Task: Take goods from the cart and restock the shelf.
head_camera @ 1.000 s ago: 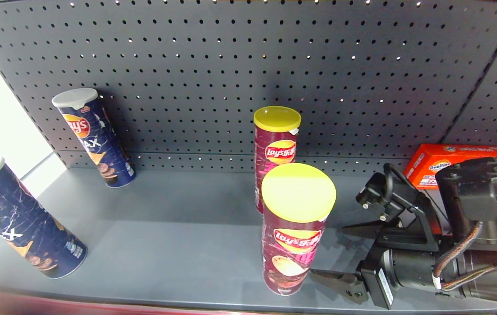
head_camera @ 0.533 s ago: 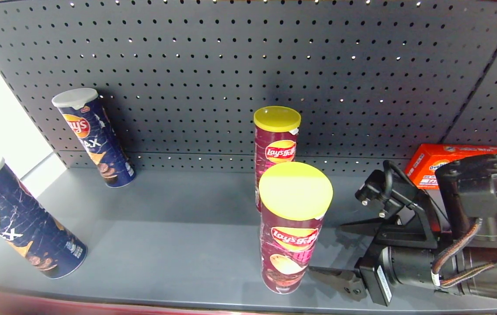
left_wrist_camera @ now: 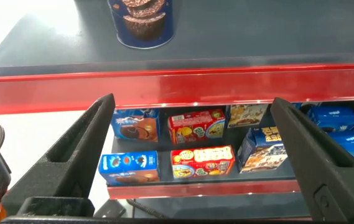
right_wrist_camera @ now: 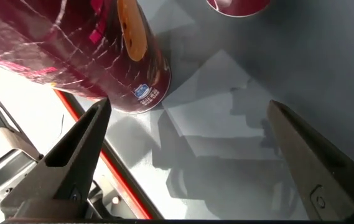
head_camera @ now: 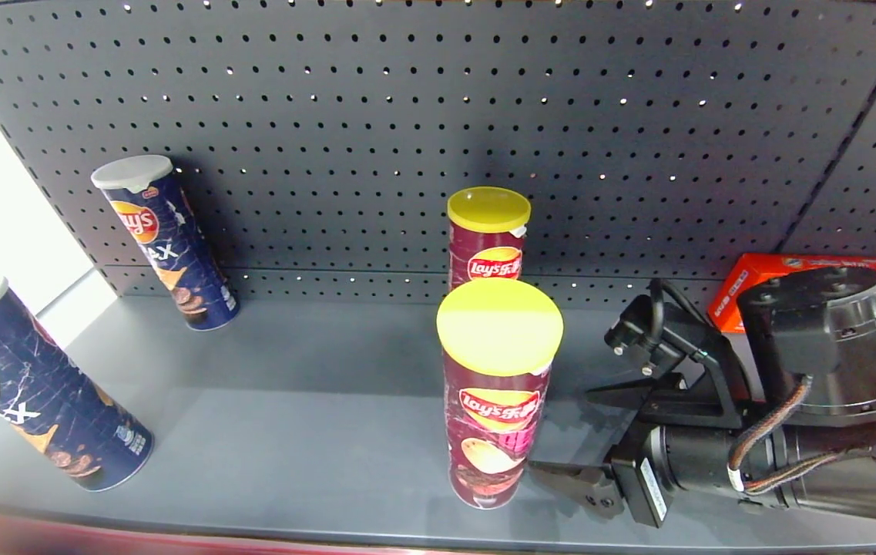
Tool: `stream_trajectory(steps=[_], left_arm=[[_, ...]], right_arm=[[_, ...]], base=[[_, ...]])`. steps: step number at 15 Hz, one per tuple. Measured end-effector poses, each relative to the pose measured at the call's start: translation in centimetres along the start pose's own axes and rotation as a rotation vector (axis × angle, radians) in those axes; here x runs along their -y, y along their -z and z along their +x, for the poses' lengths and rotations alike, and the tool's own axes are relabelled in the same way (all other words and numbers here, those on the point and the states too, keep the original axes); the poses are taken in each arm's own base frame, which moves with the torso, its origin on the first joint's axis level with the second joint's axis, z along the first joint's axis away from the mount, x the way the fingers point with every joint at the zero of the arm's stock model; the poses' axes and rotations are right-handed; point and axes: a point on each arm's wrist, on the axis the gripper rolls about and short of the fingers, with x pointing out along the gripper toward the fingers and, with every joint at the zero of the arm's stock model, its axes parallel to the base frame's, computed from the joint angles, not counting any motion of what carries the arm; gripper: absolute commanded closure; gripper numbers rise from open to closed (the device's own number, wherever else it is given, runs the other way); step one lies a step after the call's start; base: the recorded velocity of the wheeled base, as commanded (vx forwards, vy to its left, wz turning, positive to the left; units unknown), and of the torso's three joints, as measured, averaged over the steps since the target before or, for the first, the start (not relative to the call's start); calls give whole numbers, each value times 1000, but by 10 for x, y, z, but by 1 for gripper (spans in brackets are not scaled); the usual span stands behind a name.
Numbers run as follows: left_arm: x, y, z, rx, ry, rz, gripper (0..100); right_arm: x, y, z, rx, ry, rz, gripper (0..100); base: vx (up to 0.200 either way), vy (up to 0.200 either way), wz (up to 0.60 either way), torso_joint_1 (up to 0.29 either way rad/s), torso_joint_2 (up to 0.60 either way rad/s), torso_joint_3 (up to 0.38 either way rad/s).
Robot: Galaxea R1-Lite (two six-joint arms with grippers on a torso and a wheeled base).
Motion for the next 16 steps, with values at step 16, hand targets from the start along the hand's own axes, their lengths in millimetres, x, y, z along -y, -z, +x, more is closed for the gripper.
stream_trajectory(steps=[16], left_arm=[[0,0,0,-1,1,-1,0]], right_arm=[[51,-5,-127,374,392,110,0]], base=[[0,0,0,0,0,0]])
